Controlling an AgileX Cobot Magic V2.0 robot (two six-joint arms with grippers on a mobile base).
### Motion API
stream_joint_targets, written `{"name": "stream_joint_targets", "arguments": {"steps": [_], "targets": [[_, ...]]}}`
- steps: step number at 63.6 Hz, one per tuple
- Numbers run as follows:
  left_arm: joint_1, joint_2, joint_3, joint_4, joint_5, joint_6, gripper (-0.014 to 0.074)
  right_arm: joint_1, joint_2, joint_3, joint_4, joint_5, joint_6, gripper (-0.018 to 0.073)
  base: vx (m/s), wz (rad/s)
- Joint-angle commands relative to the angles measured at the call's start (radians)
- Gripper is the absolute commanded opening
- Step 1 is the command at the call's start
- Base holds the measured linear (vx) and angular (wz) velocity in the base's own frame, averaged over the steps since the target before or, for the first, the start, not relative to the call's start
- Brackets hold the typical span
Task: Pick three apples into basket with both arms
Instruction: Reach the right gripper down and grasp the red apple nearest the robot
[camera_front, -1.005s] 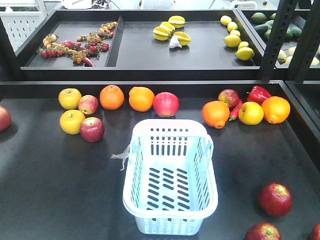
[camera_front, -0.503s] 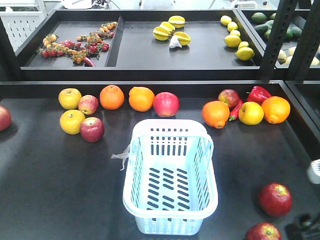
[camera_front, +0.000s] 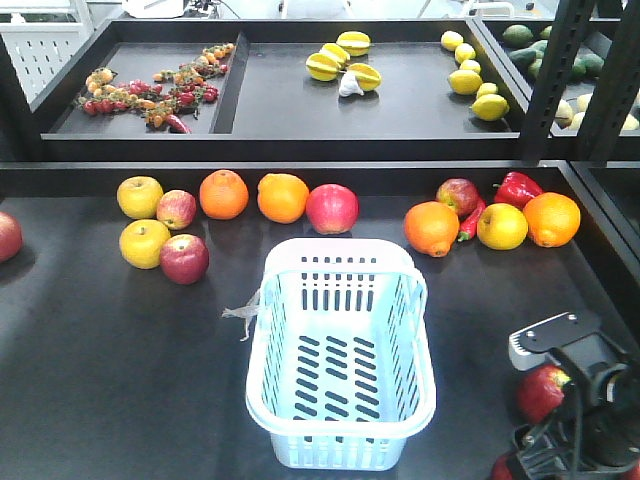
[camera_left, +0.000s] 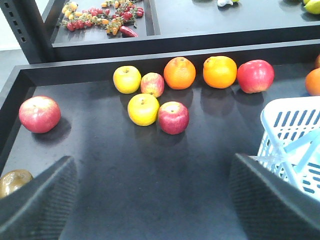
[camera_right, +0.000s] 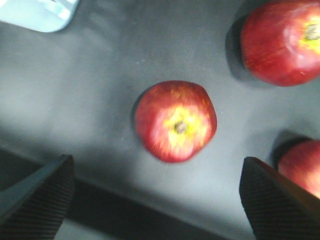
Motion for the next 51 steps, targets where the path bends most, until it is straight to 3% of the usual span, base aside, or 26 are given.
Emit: {"name": "stream_joint_targets", "arguments": {"steps": [1, 33, 51], "targets": [[0.0, -0.002, -0.023, 0.022, -0.053, -0.009, 0.0587, 0.0, 0.055, -0.029, -0.008, -0.065, 0.0, 0.0626, 0.0, 0.0], [0.0, -0.002, -0.023, 0.022, -0.053, -0.009, 0.0587, 0.0, 0.334, -0.029, -0.007, -0.242, 0.0, 0.0599, 0.0, 0.0], [0.0, -0.002, -0.023, 0.022, -0.053, -0.009, 0.0587, 0.0, 0.44, -0.029, -0.007, -0.253, 0.008, 0.0553, 0.0, 0.0]]}}
